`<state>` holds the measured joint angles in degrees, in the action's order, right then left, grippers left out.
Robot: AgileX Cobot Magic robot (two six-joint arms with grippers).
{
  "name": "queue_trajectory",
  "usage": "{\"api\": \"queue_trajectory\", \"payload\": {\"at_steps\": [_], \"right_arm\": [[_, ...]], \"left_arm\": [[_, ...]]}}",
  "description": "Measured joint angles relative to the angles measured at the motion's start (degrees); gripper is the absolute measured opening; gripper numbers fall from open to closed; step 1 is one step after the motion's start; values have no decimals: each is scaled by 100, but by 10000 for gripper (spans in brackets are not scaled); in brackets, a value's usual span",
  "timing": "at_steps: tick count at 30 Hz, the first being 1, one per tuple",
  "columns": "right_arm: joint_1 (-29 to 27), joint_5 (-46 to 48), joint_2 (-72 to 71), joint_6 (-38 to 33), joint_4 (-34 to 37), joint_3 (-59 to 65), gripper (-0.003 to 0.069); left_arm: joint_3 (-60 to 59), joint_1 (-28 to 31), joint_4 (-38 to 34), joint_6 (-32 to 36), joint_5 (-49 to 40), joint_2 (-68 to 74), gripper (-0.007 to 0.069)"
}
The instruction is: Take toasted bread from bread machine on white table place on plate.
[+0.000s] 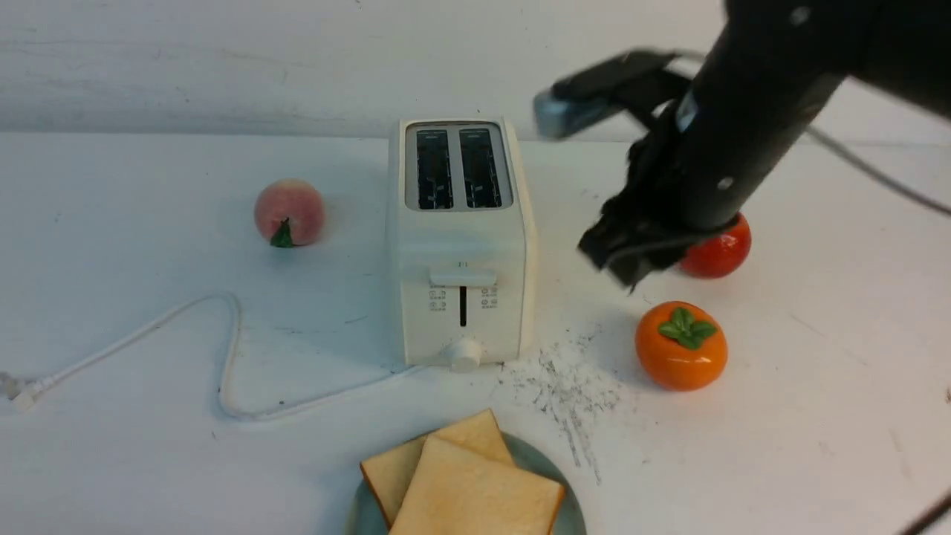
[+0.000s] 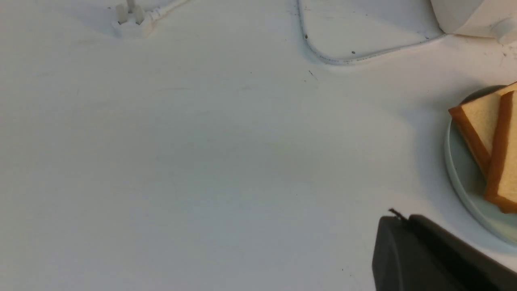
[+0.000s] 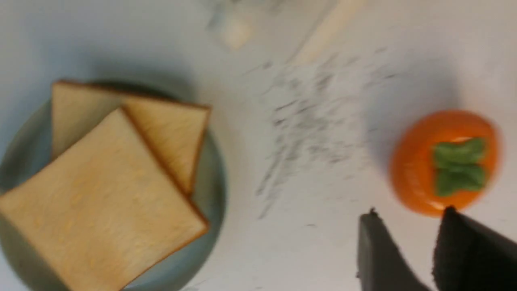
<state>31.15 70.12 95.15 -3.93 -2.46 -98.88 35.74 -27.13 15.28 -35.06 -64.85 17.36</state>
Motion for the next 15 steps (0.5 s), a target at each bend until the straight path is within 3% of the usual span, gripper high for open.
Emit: {"api": "queue_trajectory", "payload": {"at_steps": [2,4,11,15], "right_arm": [[0,35,-557,478,-524,-27,35],[0,-3,-1145,907,-927,8,-12],[0,-835,-3110,1530,-1286,1146,-17],[0,-1921,-4590,1544,-1312,2885,-16]], "left_arm": [[0,0,0,0,0,0,-14],[0,0,0,0,21,0,-14],[0,0,0,0,445,0,-13],[0,0,0,0,976,0,-13]]}}
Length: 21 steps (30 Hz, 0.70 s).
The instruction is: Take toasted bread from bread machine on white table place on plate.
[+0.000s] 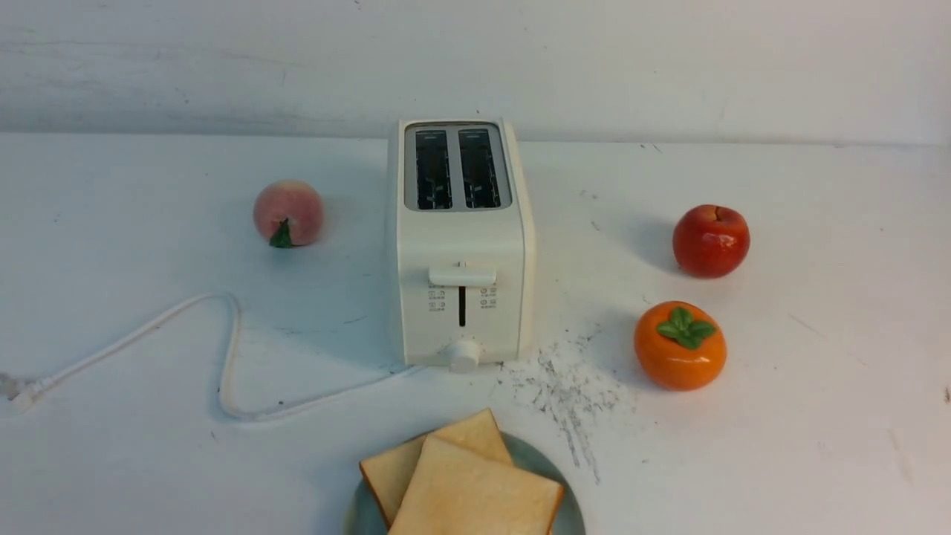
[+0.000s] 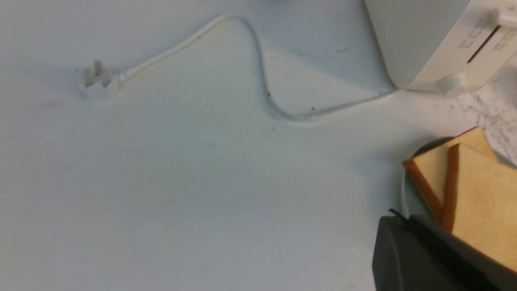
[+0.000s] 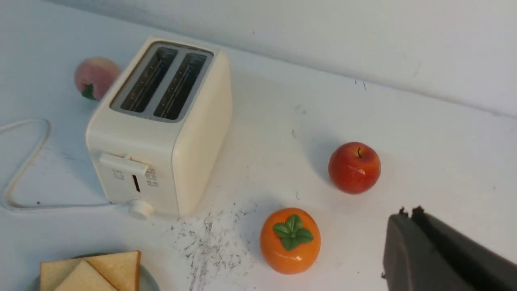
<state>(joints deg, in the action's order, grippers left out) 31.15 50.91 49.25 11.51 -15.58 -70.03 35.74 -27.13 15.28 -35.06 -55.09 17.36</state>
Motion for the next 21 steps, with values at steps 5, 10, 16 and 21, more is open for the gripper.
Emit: {"api": "queue_trajectory", "payload": {"at_steps": [5,10,16,21], "right_arm": [[0,-1415,-1521,30,-270,1933,-13],[0,-2691,-3058,746,-545,3820,-9],[0,-3215,-4002,1684,-971,4695,-8],[0,-3258,-4132,1806,-1158,4850,-5]], "left_arm": [[0,0,0,0,482,0,-13],[0,0,0,0,985,0,-12],[-5,0,0,0,1157,0,-12],[-97,0,-24,0,1391,0,-12]]}}
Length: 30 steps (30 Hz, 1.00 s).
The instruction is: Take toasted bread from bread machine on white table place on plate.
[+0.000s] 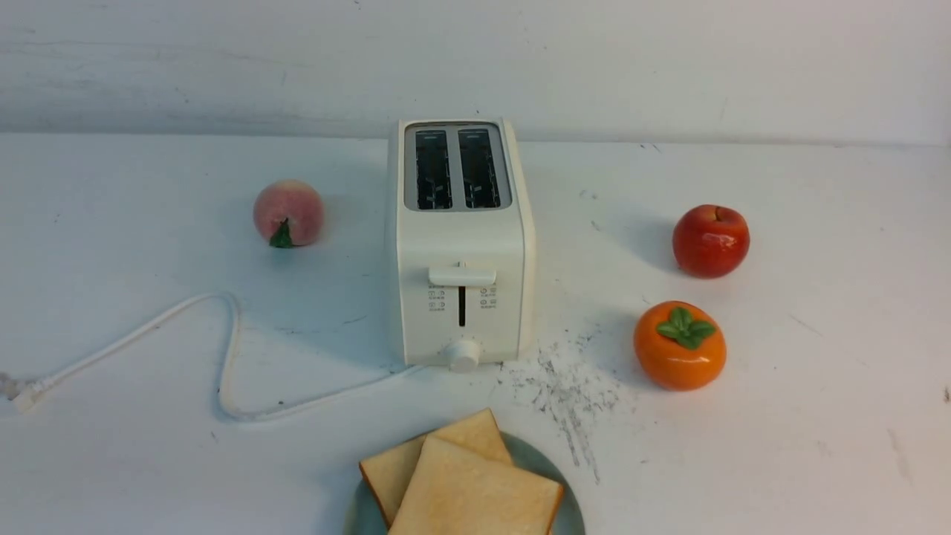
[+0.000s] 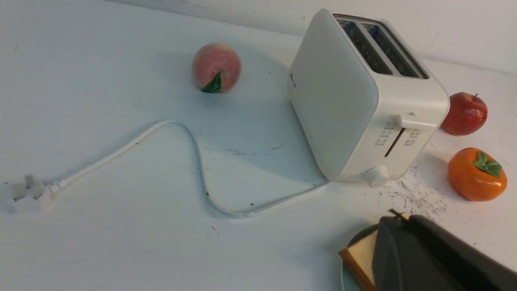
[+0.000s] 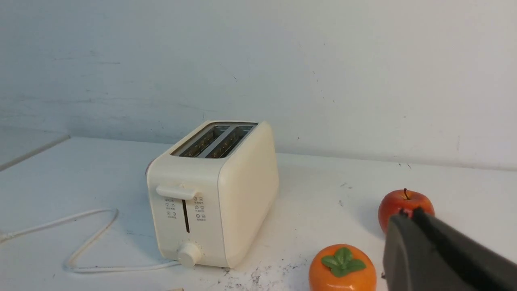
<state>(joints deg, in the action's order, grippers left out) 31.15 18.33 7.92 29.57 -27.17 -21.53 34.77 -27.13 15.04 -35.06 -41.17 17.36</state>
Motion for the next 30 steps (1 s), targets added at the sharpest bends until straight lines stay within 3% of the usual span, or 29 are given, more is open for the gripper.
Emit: {"api": "queue_trajectory", "payload": {"at_steps": [8,30], "right_arm": [[0,-26,-2,10,-26,0,1],[0,-26,-2,-7,-31,0,19]], "left_arm": [[-8,0,-83,0,401,0,-2],[-120,0,-119,49,494,-38,11]]}}
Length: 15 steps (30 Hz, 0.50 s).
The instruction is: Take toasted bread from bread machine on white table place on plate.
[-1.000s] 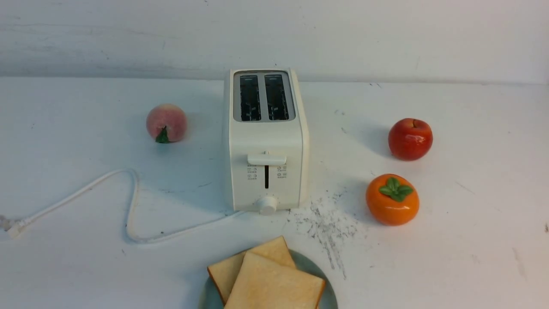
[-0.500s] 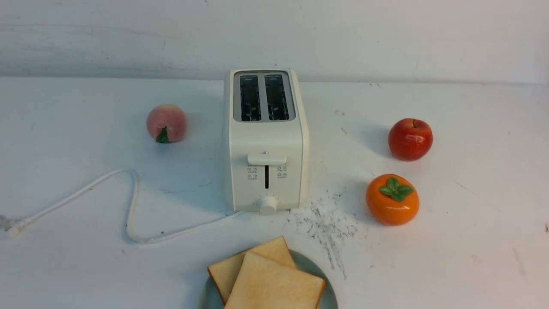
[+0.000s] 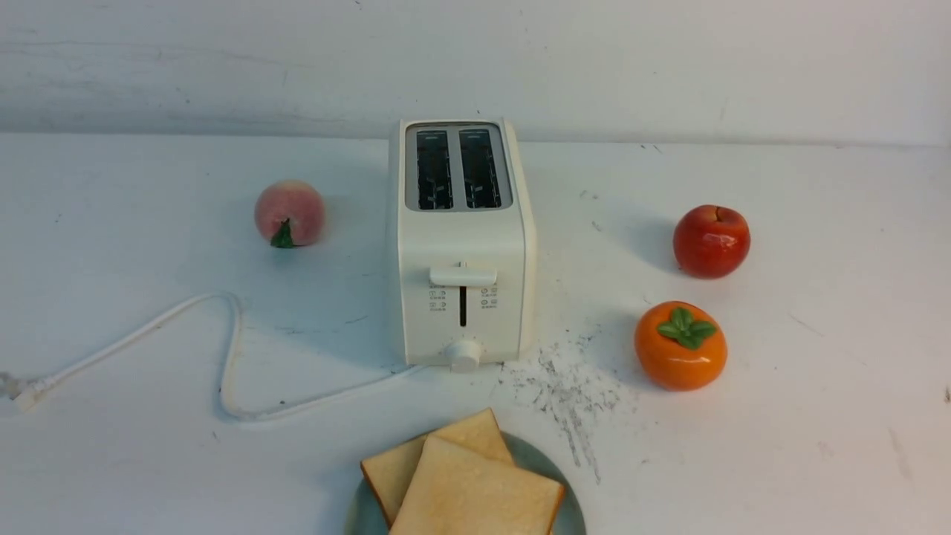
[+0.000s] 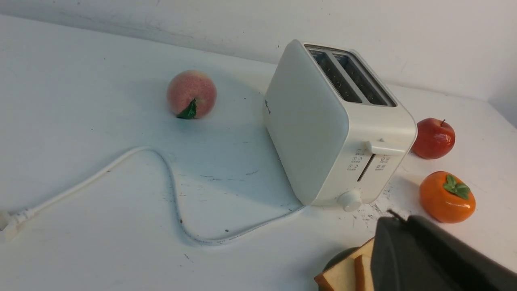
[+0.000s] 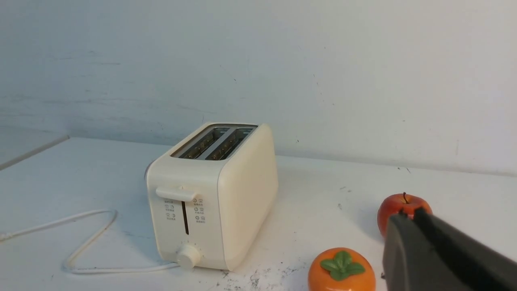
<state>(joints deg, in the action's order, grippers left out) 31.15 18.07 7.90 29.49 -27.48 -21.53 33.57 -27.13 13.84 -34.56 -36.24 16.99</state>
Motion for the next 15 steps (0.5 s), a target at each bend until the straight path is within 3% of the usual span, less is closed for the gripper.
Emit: {"api": "queue_trajectory", "payload": {"at_steps": [4,8,10,15], "right_arm": [[0,0,0,0,0,0,22],[0,0,0,0,0,0,26],[0,0,0,0,0,0,30],[0,0,0,0,0,0,34]], "left_arm": [[-412,135,-283,366,323,-206,15],[-1382,858,-1193,1195,1051,-737,17],[-2107,1507,-1821,1848,1585,-1188,17],[-3174,2254,-2141,2493,1950,-1722,17]]}}
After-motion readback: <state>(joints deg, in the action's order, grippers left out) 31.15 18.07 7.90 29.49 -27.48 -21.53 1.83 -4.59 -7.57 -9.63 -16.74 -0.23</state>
